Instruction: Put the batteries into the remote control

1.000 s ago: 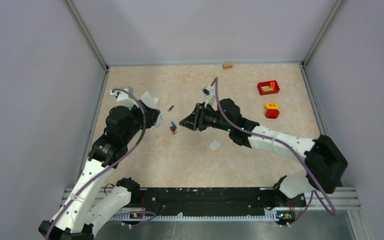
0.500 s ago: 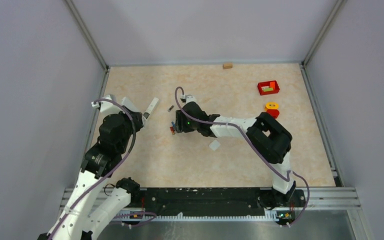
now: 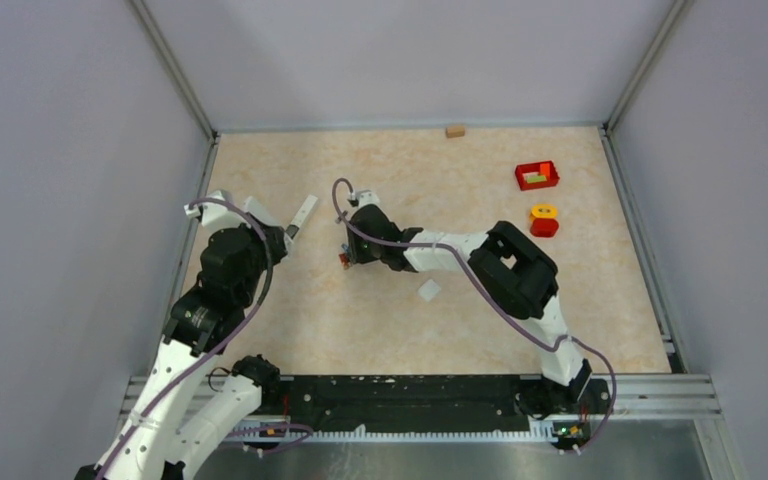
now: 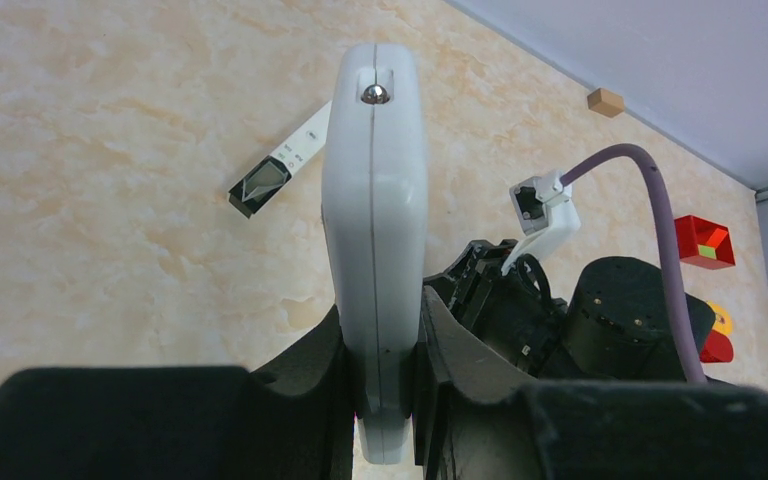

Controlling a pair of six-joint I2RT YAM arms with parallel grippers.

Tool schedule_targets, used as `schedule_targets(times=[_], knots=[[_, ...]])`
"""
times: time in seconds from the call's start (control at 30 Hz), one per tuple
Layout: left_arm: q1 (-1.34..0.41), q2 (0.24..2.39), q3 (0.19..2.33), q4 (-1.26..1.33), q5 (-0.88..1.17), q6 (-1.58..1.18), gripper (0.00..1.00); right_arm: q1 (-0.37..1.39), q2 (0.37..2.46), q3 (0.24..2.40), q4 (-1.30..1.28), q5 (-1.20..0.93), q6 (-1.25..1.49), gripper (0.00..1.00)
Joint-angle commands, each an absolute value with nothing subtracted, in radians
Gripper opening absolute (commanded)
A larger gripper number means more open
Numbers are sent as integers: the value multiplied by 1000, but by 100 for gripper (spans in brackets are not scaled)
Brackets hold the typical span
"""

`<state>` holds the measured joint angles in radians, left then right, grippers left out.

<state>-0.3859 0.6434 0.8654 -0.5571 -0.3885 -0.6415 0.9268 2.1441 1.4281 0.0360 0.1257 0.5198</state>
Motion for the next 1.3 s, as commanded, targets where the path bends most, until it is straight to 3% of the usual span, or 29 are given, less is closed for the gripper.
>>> schedule_targets(times=[0.0, 0.37, 0.53, 0.67, 0.8, 1.27], knots=[[-382, 631, 874, -563, -416, -644, 0, 952, 2178, 1483, 58, 150, 476, 27], [-383, 627, 874, -567, -425, -650, 0, 987, 2273, 1571, -58, 269, 392, 26], [-383, 607, 875, -574, -449, -650, 0, 999, 2279, 1596, -107, 350, 377, 7], [-383, 607, 875, -565, -417, -638, 0, 1000, 2231, 1589, -151, 416, 381, 0], [-382, 605, 861, -514, -309, -604, 0, 993, 2116, 1537, -177, 389, 389, 0], [-383, 627, 737, -136, 311, -590, 0, 876, 1516, 946, 42, 81, 538, 0]])
